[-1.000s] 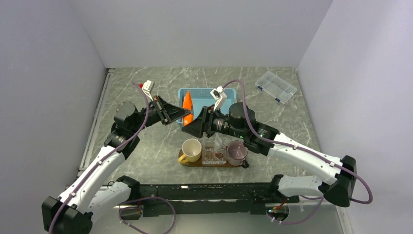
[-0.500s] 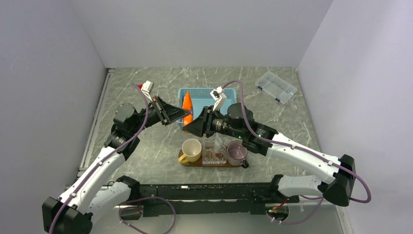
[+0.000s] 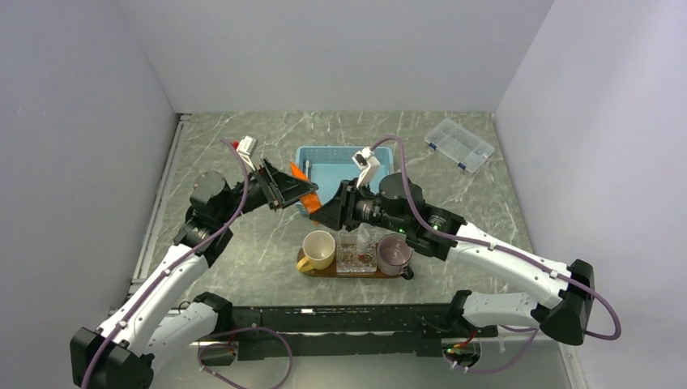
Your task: Prepare toiletry sets of a toothbrush and toothpaste on the tray
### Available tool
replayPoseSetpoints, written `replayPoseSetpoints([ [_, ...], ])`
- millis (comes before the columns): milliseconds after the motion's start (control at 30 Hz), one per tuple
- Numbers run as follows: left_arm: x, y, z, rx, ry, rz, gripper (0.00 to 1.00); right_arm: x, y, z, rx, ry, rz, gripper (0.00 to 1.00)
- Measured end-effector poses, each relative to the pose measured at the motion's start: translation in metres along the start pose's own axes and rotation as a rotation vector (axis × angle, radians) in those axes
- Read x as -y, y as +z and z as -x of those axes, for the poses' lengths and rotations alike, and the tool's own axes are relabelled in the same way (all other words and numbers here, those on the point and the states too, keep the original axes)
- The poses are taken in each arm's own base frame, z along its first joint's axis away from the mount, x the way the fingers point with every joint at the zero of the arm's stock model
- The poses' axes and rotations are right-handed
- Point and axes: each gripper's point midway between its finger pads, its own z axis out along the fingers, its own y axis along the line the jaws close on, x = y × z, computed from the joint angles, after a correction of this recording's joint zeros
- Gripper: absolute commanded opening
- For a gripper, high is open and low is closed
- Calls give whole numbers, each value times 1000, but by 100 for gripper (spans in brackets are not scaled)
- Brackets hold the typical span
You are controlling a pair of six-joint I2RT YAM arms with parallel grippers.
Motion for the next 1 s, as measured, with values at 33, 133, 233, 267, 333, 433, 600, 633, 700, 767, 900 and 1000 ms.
replayPoseSetpoints([
  [33,-2,0,-1,-6,1,6,72,2,-1,-1,-3,-10,-10,6],
  [133,-8,-1,-5,-25,7,36,73,13,-6,-6,-23,-46,-55,4],
  [233,-12,-3,-8,-43,14,65,73,22,-9,-10,-42,-81,-90,0],
  [267,-14,-3,-8,-47,18,72,73,24,-11,-11,-47,-92,-98,0],
  [333,-16,-3,-9,-52,23,80,73,26,-14,-13,-54,-110,-108,0],
  [433,-19,-2,-11,-62,20,89,73,29,-18,-15,-65,-134,-116,0],
  [600,-24,1,-12,-84,17,100,73,36,-24,-16,-81,-185,-146,0],
  [633,-25,2,-12,-87,18,103,73,37,-26,-16,-80,-197,-150,0],
  [700,-24,2,-12,-94,20,105,73,37,-31,-14,-78,-220,-156,0],
  [767,-23,3,-11,-98,24,104,73,36,-36,-11,-73,-241,-157,0],
  [900,-23,5,-10,-109,31,103,73,33,-42,-6,-64,-286,-150,0],
  [1000,-26,6,-13,-124,22,110,73,32,-45,-2,-67,-332,-150,0],
])
